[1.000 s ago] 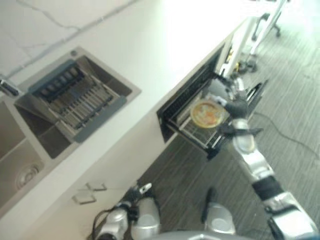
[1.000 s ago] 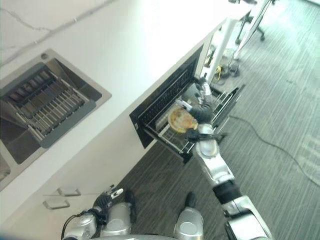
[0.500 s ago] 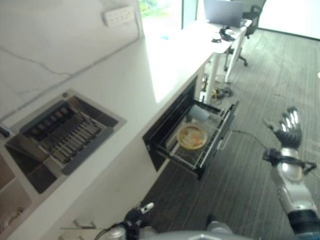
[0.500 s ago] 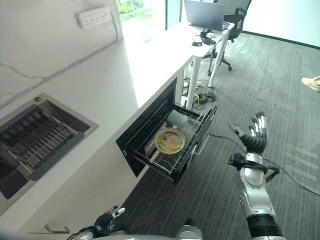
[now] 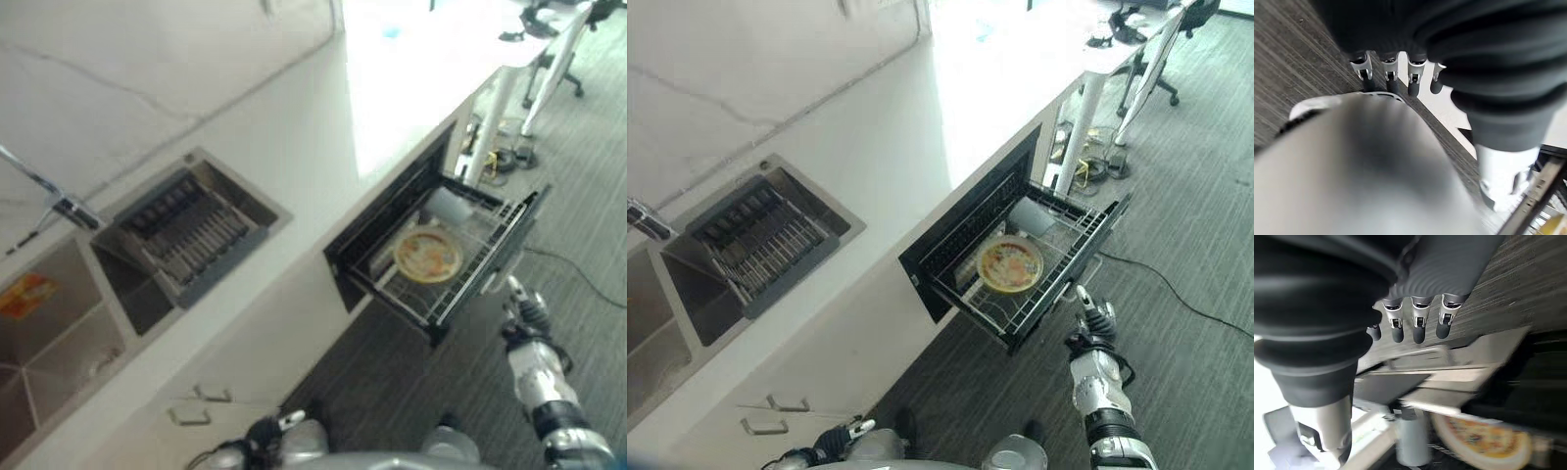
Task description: Place the dishes in the dishwasher.
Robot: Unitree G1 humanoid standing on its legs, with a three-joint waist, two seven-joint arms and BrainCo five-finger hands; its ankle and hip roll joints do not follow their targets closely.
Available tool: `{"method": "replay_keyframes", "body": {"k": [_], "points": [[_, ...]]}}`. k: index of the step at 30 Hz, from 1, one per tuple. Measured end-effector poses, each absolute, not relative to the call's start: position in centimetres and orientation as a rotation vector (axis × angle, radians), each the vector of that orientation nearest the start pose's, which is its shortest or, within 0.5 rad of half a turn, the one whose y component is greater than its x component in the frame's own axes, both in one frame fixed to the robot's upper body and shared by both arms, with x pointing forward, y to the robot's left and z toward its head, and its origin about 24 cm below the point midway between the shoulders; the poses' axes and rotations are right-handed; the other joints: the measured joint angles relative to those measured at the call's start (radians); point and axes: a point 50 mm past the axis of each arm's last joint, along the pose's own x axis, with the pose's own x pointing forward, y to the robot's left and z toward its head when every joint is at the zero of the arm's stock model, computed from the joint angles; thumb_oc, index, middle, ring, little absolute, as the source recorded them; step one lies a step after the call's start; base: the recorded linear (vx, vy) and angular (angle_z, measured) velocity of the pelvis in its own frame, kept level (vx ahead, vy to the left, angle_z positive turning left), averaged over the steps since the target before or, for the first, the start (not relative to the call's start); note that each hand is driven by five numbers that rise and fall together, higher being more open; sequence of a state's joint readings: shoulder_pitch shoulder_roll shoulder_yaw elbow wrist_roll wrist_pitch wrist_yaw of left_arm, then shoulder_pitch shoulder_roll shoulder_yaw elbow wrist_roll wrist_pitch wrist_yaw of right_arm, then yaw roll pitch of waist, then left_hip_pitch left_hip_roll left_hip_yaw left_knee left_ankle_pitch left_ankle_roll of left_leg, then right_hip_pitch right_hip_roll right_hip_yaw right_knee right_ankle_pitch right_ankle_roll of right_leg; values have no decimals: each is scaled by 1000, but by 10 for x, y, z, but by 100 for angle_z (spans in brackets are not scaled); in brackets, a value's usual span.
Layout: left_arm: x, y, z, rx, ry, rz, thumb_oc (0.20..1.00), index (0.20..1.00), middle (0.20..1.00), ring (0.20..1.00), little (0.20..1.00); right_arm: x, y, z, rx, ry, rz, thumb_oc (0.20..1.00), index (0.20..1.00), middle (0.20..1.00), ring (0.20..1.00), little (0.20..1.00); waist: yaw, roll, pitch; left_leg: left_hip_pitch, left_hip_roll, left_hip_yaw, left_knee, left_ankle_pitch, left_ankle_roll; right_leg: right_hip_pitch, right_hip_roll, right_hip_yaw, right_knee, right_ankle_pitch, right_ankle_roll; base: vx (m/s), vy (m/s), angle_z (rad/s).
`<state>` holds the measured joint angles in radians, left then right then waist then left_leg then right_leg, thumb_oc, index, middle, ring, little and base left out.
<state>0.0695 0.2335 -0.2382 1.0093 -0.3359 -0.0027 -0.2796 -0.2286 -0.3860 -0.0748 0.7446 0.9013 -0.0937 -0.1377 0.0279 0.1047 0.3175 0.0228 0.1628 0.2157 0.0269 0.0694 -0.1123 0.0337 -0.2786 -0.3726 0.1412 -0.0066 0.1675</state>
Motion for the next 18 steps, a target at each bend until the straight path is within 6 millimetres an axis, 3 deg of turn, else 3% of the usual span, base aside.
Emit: {"method": "replay_keyframes", "body": {"k": [2, 4, 7, 11, 18], "points": [[126, 194, -147, -129, 1022, -184, 1000, 1000, 1000, 1000, 1000, 280, -292, -11, 464, 288, -461, 1000, 1000, 1000, 1000, 1000, 9, 4, 82, -43, -10, -30, 50, -11, 4, -38, -26, -6, 71, -38, -13, -110, 16, 29], [130, 198, -144, -126, 1008, -178, 1000, 1000, 1000, 1000, 1000, 293, -297, 4, 471, 257, -414, 1000, 1000, 1000, 1000, 1000, 17, 4, 107, -116, -14, -46, 104, -20, 11, -117, -48, -7, 162, -64, -9, -115, 0, 22], [145, 203, -138, -127, 965, -165, 1000, 1000, 1000, 1000, 1000, 306, -310, 32, 481, 177, -291, 1000, 1000, 1000, 1000, 1000, 26, 12, 178, -165, -12, -74, 157, -25, 11, -173, -68, -4, 266, -118, -38, -20, 8, 18], [144, 201, -137, -137, 951, -175, 1000, 1000, 1000, 1000, 1000, 315, -316, 55, 426, 177, -148, 1000, 1000, 1000, 1000, 1000, 36, 49, 193, -174, -4, -84, 153, -32, 12, -190, -69, 0, 301, -148, -31, 29, 52, 6], [144, 202, -134, -139, 931, -202, 1000, 1000, 1000, 1000, 1000, 338, -304, 86, 370, 178, -12, 1000, 1000, 1000, 1000, 1000, 57, 53, 196, -185, -9, -96, 111, -2, -5, -199, -66, -16, 287, -132, -35, 28, 86, 5]]}}
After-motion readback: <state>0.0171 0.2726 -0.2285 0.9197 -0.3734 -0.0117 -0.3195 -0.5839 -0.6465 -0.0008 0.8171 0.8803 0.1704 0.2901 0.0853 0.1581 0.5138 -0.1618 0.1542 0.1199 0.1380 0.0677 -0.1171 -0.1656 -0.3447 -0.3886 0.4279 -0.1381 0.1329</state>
